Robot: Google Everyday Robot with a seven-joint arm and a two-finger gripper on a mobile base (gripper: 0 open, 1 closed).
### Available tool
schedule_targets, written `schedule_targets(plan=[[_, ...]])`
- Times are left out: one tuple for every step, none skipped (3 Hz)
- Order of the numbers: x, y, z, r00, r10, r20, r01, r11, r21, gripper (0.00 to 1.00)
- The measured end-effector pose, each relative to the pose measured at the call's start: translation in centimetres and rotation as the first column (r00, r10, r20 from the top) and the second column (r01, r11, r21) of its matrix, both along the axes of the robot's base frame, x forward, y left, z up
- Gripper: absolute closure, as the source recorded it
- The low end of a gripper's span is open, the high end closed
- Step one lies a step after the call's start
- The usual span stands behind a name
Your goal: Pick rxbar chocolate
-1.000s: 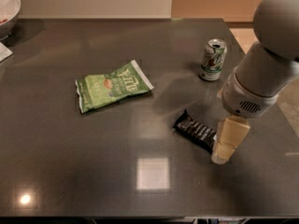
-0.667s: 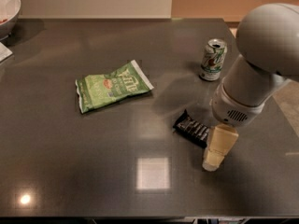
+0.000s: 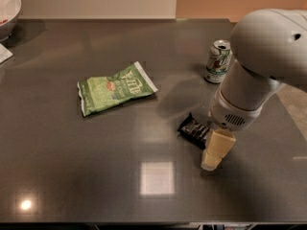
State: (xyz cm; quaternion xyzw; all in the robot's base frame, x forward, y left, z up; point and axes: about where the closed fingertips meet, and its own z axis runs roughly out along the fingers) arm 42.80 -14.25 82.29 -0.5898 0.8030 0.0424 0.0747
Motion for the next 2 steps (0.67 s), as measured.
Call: schedule_targets(plan=[[0.07, 0.24, -0.22, 1.0, 0.0, -0.008, -0.001, 1.0, -0.005, 0.4], [0.03, 0.3, -0.04, 1.0, 0.0, -0.01, 0.0, 1.0, -0.006, 0.64]])
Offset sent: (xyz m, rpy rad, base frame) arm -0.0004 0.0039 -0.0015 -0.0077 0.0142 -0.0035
